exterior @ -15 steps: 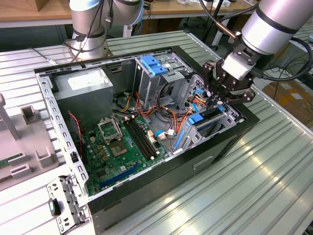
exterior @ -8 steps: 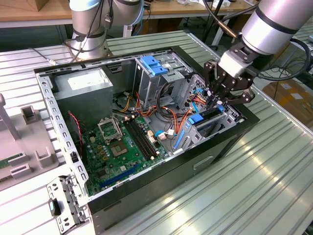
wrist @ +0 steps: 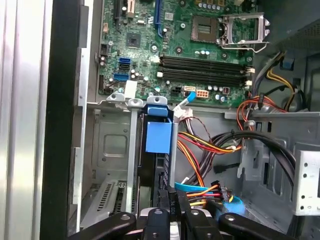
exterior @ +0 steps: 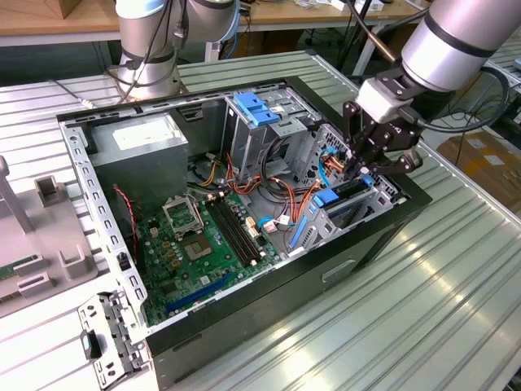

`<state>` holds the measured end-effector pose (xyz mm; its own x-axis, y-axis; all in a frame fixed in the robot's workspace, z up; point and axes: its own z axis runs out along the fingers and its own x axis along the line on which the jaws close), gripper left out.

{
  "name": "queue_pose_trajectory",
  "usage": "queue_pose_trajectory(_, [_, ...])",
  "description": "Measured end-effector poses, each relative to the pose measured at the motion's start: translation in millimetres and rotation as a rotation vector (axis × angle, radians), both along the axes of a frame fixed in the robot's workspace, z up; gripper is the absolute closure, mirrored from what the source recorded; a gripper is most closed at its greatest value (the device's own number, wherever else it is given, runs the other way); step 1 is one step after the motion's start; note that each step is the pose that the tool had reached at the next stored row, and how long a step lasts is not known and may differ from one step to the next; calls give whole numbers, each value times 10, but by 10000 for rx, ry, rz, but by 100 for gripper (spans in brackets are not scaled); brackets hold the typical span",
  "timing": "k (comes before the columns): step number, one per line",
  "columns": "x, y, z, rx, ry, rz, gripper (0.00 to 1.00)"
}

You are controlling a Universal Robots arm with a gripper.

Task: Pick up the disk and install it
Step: 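Insert the first disk wire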

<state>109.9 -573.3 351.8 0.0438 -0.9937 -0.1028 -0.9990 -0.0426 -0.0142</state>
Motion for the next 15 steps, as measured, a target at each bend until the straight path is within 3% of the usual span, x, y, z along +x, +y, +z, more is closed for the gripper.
queue_pose_trajectory(7, [0, 0, -9, -1, 1, -1075, 82])
queue_pose_trajectory(13, [1, -1, -11, 10, 0, -1078, 82])
queue_pose_trajectory(15, [3, -2, -11, 180, 10, -1079, 82])
